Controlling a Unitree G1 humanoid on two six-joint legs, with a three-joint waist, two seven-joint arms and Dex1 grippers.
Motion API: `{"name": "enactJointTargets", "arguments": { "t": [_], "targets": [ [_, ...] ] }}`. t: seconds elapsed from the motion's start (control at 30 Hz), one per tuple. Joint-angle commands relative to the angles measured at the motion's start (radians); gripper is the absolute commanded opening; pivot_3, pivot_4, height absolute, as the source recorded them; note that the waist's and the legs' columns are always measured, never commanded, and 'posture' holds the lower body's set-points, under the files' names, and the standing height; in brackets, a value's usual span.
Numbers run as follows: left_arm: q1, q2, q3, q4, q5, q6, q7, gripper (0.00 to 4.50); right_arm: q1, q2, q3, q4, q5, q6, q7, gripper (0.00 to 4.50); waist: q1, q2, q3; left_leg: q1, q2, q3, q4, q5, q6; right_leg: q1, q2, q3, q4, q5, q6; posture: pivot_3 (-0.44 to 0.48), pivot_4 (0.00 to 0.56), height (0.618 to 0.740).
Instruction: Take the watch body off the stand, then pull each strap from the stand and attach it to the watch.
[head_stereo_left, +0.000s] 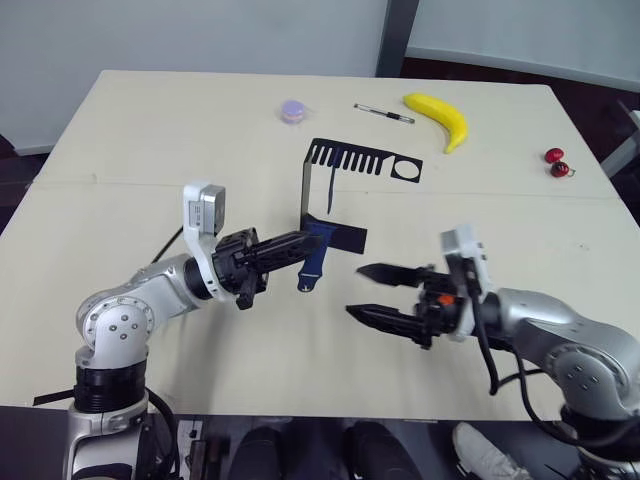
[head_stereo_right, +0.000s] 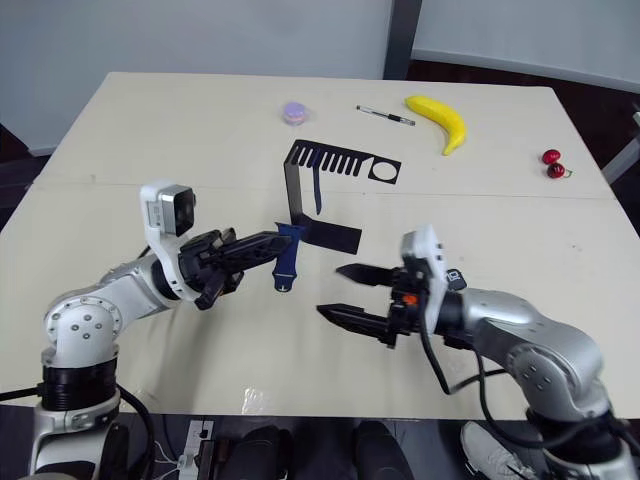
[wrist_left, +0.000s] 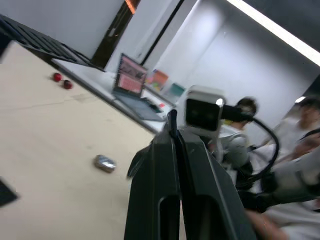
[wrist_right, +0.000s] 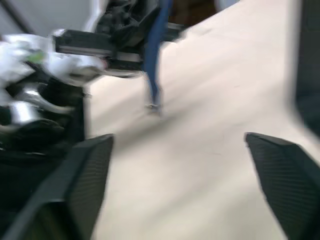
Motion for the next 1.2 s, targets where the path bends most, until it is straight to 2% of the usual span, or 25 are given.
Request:
{"name": "enactJointTargets", "arguments": {
  "t": [0.03,0.13,0.3,0.47,0.57,0.7,0.77,0.9,1.0,1.2],
  "targets": [
    [0.032,0.057,0.023,-0.029,0.101,-0.108,-0.062,0.00,0.137,-0.027,-0.132,0.022,-0.174,-0.199,0.055,4.42,0.002,0.000,0.000,0.000,0.000,0.001,0.000,0.000,0.000,0.000,0.000,0.001,0.000,0.000,0.000,0.000,0.150,0.740],
    [0.068,0.104,0.053,-0.008,0.170,-0.189,-0.099,0.00,0.293,0.014,-0.255,0.102,-0.300,-0.361,0.033,4.42,0.003,0.000,0.000,0.001,0.000,0.002,0.000,0.000,0.000,0.000,0.001,0.002,0.000,0.000,0.000,0.000,0.150,0.740],
    [0.160,0.180,0.132,0.069,0.273,-0.302,-0.146,0.00,0.476,0.108,-0.410,0.231,-0.412,-0.555,0.003,4.42,0.000,0.000,0.000,0.003,0.000,0.003,-0.001,0.000,0.000,0.000,0.001,0.005,0.001,0.000,0.000,0.000,0.150,0.740],
    [0.251,0.216,0.208,0.092,0.308,-0.341,-0.141,0.00,0.577,0.177,-0.521,0.293,-0.424,-0.603,-0.036,4.42,-0.001,0.000,0.000,0.006,0.001,0.005,-0.003,0.000,0.000,0.000,0.001,0.007,0.002,0.000,0.000,0.000,0.150,0.740],
    [0.264,0.214,0.220,0.072,0.303,-0.340,-0.130,0.00,0.589,0.207,-0.544,0.299,-0.416,-0.596,-0.066,4.42,0.001,0.000,0.000,0.006,0.000,0.005,-0.004,0.000,0.000,0.000,0.000,0.007,0.002,0.000,0.000,0.000,0.150,0.740],
    [0.238,0.193,0.197,0.049,0.323,-0.364,-0.102,0.00,0.543,0.210,-0.500,0.256,-0.402,-0.544,-0.093,4.42,0.002,0.000,0.000,0.006,0.000,0.005,-0.004,0.000,-0.001,0.000,0.000,0.007,0.002,0.000,0.000,0.000,0.150,0.740],
    [0.206,0.188,0.165,0.024,0.322,-0.357,-0.098,0.00,0.468,0.197,-0.472,0.219,-0.363,-0.453,-0.139,4.42,0.000,0.000,0.000,0.006,0.000,0.005,-0.004,0.000,-0.001,0.000,0.000,0.007,0.003,0.000,0.000,0.000,0.150,0.740],
    [0.134,0.203,0.048,-0.018,0.376,-0.372,-0.137,0.00,0.368,0.165,-0.372,0.127,-0.366,-0.265,-0.224,4.42,-0.001,0.001,-0.001,0.006,0.000,0.006,-0.002,0.001,-0.001,-0.001,0.001,0.008,0.007,0.000,0.000,0.000,0.150,0.740],
    [0.064,0.181,-0.027,-0.031,0.386,-0.372,-0.157,0.00,0.311,0.158,-0.284,0.071,-0.349,-0.162,-0.254,4.42,0.003,0.001,-0.001,0.006,0.001,0.005,-0.003,0.001,-0.001,-0.001,0.002,0.008,0.010,0.000,0.000,0.000,0.150,0.740],
    [-0.016,0.121,-0.134,-0.065,0.360,-0.344,-0.199,0.00,0.197,0.151,-0.156,0.118,-0.382,-0.053,-0.278,4.42,0.001,0.001,-0.001,0.003,0.000,0.005,0.000,0.001,-0.001,-0.002,0.001,0.008,0.011,0.000,0.001,0.000,0.150,0.740]
  ]
}}
